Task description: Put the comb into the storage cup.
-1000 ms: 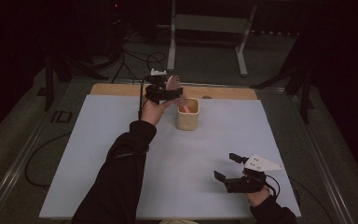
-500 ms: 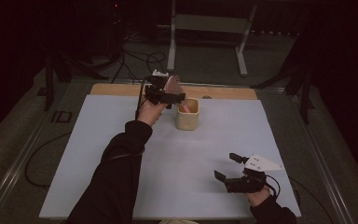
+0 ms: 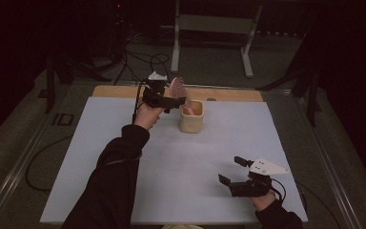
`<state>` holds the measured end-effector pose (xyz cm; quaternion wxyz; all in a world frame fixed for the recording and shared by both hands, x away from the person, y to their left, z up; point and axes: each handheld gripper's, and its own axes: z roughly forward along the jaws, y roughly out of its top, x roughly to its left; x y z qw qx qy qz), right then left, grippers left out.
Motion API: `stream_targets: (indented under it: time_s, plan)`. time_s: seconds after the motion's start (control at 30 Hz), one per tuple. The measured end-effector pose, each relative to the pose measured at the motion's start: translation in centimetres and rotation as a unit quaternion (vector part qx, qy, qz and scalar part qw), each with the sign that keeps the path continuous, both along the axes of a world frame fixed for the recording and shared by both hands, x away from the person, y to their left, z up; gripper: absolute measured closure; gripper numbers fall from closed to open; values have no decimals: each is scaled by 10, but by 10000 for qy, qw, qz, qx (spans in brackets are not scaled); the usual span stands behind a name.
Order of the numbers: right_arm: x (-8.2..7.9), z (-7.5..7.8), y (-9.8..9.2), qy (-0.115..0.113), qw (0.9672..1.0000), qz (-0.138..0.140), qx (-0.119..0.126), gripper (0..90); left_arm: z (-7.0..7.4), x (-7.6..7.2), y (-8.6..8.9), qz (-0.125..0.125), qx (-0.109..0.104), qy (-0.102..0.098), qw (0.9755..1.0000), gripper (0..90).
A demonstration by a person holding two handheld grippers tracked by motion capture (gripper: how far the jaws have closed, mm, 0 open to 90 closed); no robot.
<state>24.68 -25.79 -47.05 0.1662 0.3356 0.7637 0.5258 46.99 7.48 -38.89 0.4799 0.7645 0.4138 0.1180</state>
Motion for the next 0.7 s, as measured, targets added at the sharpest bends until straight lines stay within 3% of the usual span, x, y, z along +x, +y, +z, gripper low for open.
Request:
stream_targets:
  time_s: [0.1,0.4,0.7]
  plan:
    - [1,0,0,-11,10000,11,-1,91,1,-1,4,-81,-84,32,9999,3]
    - [2,-1,1,22,10000,34,-25,91,-3,-8,12,-290,59,-26,9996,2]
    - [1,-1,2,21,10000,43,-42,91,-2,-17,18,-505,45,-109,9987,2]
